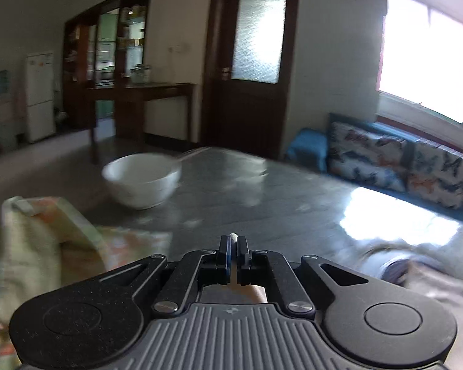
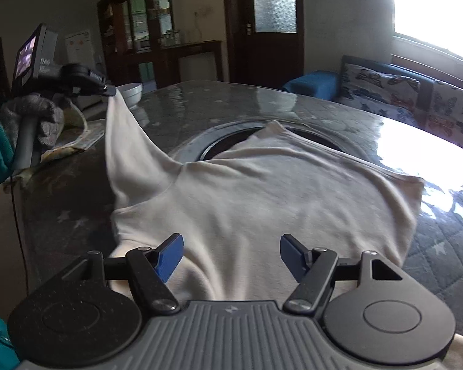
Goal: Fold clothes
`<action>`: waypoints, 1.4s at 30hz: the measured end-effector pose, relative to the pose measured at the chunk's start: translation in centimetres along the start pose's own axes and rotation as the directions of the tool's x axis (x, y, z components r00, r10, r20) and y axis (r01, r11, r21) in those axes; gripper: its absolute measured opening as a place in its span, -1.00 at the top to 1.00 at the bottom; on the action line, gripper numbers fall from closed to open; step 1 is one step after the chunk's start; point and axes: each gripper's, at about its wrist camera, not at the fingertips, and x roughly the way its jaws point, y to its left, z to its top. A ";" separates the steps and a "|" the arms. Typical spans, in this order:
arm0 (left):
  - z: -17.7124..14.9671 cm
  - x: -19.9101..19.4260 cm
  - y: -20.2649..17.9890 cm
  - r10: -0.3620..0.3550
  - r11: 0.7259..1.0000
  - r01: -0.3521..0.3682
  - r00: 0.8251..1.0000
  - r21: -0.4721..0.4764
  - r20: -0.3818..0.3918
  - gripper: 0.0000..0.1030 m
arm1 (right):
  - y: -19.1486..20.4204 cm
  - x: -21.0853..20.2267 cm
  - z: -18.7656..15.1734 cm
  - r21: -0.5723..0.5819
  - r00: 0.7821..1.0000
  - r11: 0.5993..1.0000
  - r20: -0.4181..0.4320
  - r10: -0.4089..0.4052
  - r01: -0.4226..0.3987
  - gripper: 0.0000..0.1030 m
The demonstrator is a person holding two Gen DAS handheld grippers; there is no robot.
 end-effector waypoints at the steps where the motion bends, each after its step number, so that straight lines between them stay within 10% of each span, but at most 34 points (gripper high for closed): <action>1: -0.7 0.1 0.8 0.014 1.000 -0.014 1.000 0.007 -0.018 0.93 | 0.3 0.1 0.1 -0.006 1.000 1.000 -0.002 0.014 -0.014 -0.38; 7: -4.5 2.0 3.3 0.071 0.997 -0.071 0.988 0.004 -0.137 0.93 | 2.2 1.8 -0.7 -0.035 0.993 0.995 -0.066 0.096 -0.099 -0.37; 21: -3.5 2.5 3.5 0.096 0.995 -0.095 0.983 0.015 -0.155 0.82 | 4.1 0.7 -1.3 -0.094 0.972 0.975 -0.135 0.190 -0.203 -0.38; 27: -2.0 0.7 0.2 -0.099 0.994 0.104 0.981 0.021 -0.170 0.76 | 3.6 -0.5 -0.5 -0.121 0.964 0.962 -0.140 0.228 -0.245 -0.39; 35: -2.4 -0.1 -10.3 -0.451 0.868 0.487 0.855 0.098 -0.256 0.77 | -2.5 -1.2 2.1 -0.037 0.998 0.999 -0.059 0.038 -0.040 -0.40; 42: -5.5 1.5 -17.0 -0.518 0.781 0.605 0.764 0.151 -0.385 0.78 | -7.6 1.2 1.3 0.093 0.993 0.992 -0.084 -0.077 0.085 -0.40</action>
